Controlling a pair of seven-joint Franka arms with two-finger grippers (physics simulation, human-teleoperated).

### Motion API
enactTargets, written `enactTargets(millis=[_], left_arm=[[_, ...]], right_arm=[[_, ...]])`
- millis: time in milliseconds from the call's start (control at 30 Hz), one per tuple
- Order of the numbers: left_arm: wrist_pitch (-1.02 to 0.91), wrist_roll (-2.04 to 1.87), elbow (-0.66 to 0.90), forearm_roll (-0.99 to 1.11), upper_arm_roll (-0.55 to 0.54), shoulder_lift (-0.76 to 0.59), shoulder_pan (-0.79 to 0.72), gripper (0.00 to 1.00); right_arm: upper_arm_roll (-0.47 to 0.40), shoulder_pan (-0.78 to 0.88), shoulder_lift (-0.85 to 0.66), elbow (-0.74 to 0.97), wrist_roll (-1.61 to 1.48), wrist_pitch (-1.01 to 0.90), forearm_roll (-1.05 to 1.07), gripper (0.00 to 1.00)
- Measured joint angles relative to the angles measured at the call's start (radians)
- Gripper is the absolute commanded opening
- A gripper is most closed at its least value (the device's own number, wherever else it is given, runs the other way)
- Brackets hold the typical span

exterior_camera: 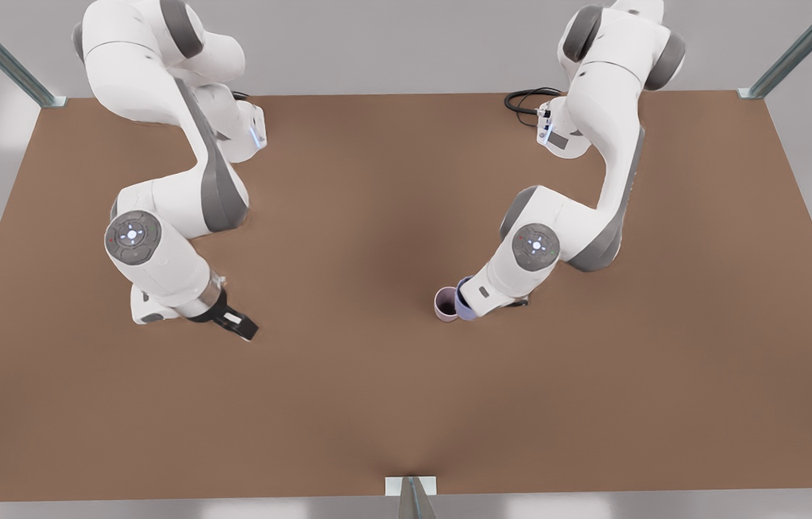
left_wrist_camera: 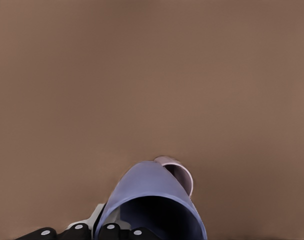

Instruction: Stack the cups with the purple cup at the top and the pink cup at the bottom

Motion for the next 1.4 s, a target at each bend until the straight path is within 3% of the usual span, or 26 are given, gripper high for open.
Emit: enactTargets(millis=[167, 700, 1400], left_arm=[[0.003, -0.156, 0.036, -0.003, 0.000, 0.065, 0.001, 0.21], [0.060, -0.435, -0.144, -0.096, 0.000, 0.005, 0.003, 0.21], [0.184, -0.563, -0.241, -0.109, -0.002, 0.019, -0.007, 0.21]], right_arm=[[-0.001, -0.056, -0.128, -0.137, -0.208, -0.020, 0.034, 1.00], [-0.008, -0.171, -0.126, -0.167, -1.069, -0.010, 0.078, 1.00], [-0.029, -0.195, -0.113, -0.155, -0.953, -0.052, 0.078, 1.00]])
